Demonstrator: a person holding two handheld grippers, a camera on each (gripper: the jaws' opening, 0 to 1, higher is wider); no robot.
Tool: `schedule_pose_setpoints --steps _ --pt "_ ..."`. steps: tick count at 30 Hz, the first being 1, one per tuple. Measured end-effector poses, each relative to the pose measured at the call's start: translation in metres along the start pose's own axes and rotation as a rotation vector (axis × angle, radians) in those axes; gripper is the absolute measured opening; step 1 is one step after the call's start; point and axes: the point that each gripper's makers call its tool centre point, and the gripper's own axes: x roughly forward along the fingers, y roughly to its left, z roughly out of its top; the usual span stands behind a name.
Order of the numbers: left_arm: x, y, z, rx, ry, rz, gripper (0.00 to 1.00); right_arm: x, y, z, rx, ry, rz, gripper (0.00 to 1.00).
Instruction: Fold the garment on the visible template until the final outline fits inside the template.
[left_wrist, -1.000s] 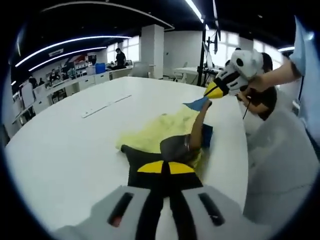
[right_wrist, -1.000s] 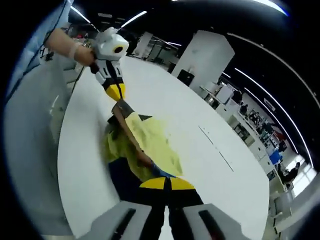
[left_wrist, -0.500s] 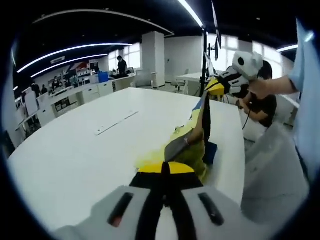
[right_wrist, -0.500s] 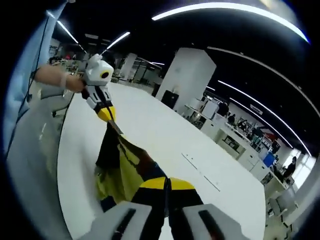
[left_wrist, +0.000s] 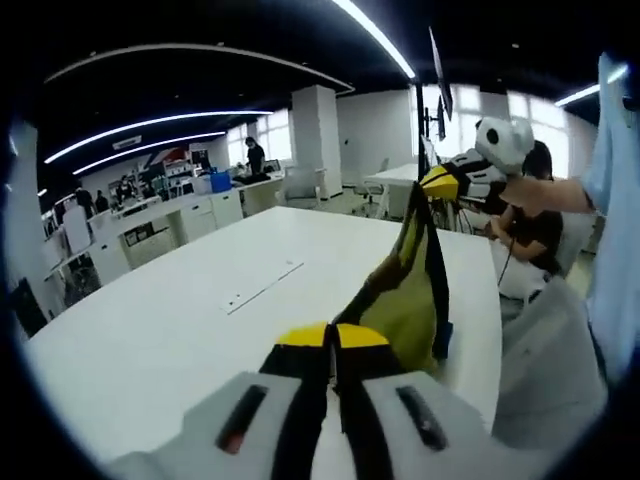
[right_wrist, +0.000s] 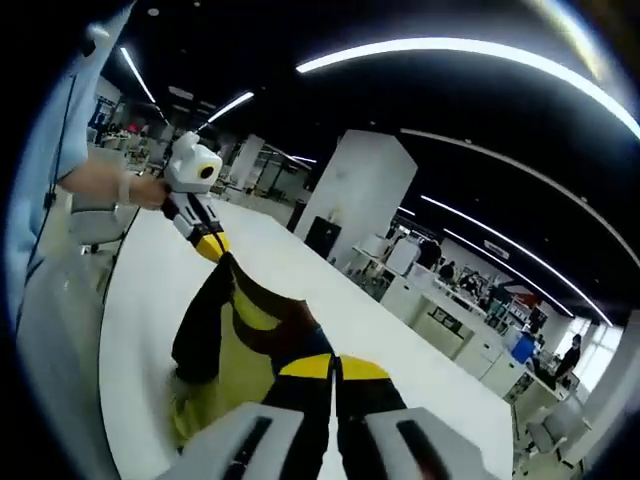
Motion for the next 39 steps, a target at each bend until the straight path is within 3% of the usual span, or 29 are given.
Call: schedule_pose_setpoints --steps 5,11,14,17,21,26,31,35,39 --pt "-0.004 0.019 0.02 -0.004 -0.044 0.034 0.0 0.008 -0.012 0.017 -0.007 -0.033 -0.013 0.0" --pt "0.007 0.04 0.031 -0.027 -0.068 0.042 0.0 0.026 -0.026 0.021 -0.002 -0.046 -0.026 0.0" --pt "0.019 0.052 0.03 -0.038 -0.062 0.044 0.0 0.036 -0.035 0.017 0.004 -0.041 -0.031 0.0" --pt "0.032 0.065 0.028 -0.107 -0.07 0.031 0.0 0.047 -0.044 0.007 0.013 -0.023 -0.034 0.0" --pt "0.056 0.092 0.016 -0.143 -0.041 0.029 0.0 0.066 -0.056 -0.004 -0.003 -0.001 -0.04 0.0" --pt "0.076 0.113 0.005 -0.216 -0.027 0.02 0.0 0.093 -0.071 -0.025 0.014 0.031 -0.043 0.0" --pt "0.103 0.134 -0.014 -0.308 -0.011 0.007 0.0 0.123 -0.082 -0.06 0.074 0.085 -0.035 0.0" --pt "0.129 0.153 -0.041 -0.354 0.051 0.01 0.0 0.146 -0.088 -0.092 0.112 0.131 -0.03 0.0" --pt "0.152 0.165 -0.06 -0.341 0.115 0.003 0.0 0.168 -0.088 -0.125 0.138 0.191 -0.021 0.0"
